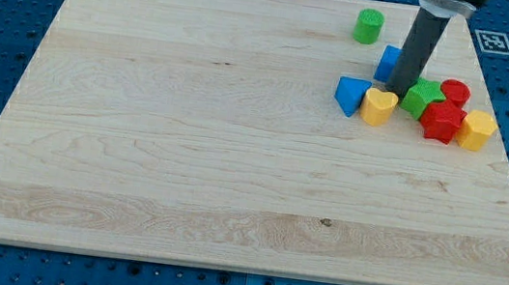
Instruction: Slide the blue triangle down a bit
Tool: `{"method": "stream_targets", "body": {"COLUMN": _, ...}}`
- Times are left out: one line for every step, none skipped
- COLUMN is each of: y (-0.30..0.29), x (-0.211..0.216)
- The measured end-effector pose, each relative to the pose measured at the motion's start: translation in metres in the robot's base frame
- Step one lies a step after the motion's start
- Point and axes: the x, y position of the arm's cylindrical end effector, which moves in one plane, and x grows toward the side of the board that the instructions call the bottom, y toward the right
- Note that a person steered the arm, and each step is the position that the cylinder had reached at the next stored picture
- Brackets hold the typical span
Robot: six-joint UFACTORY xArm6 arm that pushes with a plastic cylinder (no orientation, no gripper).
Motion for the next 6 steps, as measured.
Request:
{"method": "stream_targets", "body": {"y": -0.012, "x": 0.000}}
{"method": "stream_targets", "body": {"y": -0.042, "x": 0.000}}
{"method": "stream_targets", "body": {"y": -0.069, "x": 0.003}}
{"method": "stream_targets", "body": {"y": -0.084, "x": 0.011}}
{"method": "stream_targets", "body": {"y": -0.093, "x": 0.013}}
{"method": "stream_targets", "body": {"y": -0.117, "x": 0.016}}
